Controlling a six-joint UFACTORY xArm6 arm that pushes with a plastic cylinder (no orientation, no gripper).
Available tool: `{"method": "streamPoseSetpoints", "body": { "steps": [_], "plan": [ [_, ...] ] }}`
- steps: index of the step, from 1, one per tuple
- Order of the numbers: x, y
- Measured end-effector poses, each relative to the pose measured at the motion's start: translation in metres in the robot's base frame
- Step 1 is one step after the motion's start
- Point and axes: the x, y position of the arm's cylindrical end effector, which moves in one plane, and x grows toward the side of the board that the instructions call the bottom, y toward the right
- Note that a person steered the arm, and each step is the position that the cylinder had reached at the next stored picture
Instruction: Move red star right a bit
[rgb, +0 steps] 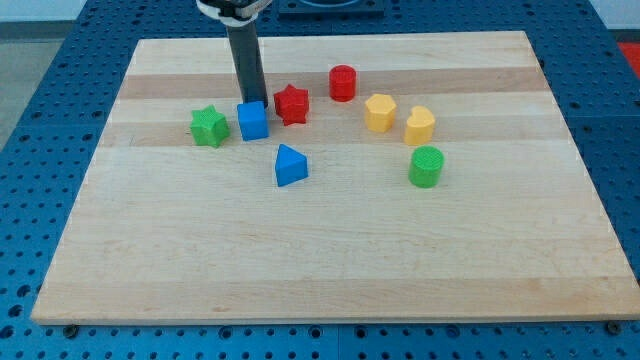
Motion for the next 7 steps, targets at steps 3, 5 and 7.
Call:
{"method": "streamPoseSetpoints", "body": {
  "steps": [3,5,7],
  "plan": [
    [-0.003,0.0],
    [0.008,0.015],
    [0.016,0.037]
  ]
}}
